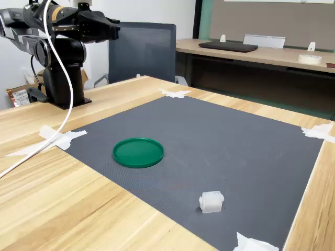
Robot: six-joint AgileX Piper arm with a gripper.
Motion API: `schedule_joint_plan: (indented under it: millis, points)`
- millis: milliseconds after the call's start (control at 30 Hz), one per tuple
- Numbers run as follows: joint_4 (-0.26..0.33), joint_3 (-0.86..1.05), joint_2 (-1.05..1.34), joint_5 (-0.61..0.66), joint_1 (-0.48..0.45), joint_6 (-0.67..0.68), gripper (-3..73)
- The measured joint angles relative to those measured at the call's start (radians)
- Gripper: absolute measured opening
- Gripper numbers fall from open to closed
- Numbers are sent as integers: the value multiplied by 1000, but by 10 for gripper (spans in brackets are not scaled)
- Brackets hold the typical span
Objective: Grasp a white terminal and put it in the green lid.
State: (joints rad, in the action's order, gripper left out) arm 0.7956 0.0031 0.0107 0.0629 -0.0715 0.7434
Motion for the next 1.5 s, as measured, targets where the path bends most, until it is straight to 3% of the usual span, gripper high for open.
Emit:
schedule_joint_plan:
  millis: [700, 1033, 1500]
  points:
    - [27, 0, -12, 1, 0, 9, -29]
    - [27, -28, -189, -13, 0, 40, -29]
    - [28, -319, -605, 48, -31, 129, -29]
